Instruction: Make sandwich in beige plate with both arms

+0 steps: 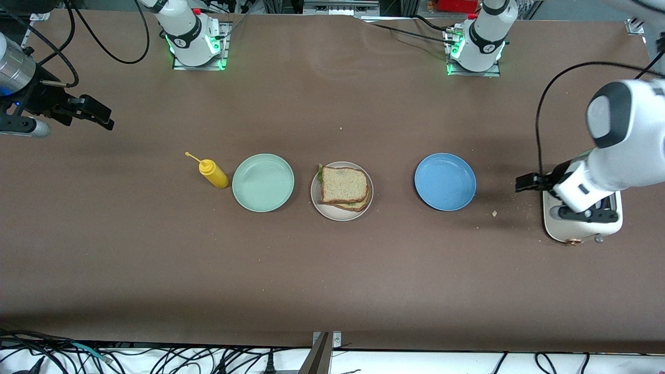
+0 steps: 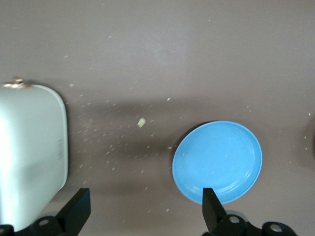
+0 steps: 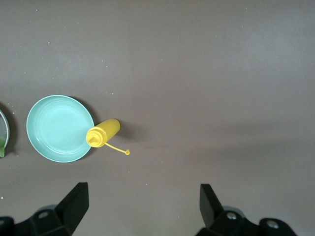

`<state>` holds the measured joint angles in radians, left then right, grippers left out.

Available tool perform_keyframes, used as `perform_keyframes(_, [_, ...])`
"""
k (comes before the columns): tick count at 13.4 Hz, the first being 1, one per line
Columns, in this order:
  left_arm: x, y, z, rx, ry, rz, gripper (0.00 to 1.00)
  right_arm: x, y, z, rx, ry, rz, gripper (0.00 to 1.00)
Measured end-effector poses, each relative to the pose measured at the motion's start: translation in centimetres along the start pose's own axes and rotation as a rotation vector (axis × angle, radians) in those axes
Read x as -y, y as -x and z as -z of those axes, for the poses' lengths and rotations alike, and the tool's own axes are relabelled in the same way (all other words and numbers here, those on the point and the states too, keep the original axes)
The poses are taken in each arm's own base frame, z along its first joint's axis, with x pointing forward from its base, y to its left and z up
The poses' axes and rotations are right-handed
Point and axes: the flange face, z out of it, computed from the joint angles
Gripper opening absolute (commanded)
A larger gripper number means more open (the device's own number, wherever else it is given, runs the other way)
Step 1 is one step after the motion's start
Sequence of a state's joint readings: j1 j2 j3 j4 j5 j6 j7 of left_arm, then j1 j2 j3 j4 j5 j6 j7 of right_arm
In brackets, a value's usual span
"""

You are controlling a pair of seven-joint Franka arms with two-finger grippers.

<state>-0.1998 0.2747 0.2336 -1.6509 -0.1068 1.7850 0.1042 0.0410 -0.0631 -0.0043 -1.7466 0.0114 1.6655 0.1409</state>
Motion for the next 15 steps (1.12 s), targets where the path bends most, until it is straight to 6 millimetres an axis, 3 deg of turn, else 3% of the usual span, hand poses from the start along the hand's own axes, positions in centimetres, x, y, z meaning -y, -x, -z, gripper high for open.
perform_keyframes(6, [0.6, 6.0, 8.9, -0.014, -0.041, -0.017, 1.0, 0.0, 0.0, 0.0, 0.0, 0.0, 0.0, 1.0])
perform_keyframes(8, [1.1, 7.8, 11.1, -0.025, -0.03, 0.009, 1.0, 0.0, 0.0, 0.0, 0.0, 0.0, 0.0, 1.0])
perform_keyframes(11, [1.2, 9.3, 13.3, -0.02, -0.037, 0.03, 1.0, 0.0, 0.0, 0.0, 0.0, 0.0, 0.0, 1.0])
perform_keyframes(15, [-0.3, 9.5, 16.2, -0.072, -0.048, 0.081, 1.0, 0.0, 0.0, 0.0, 0.0, 0.0, 0.0, 1.0])
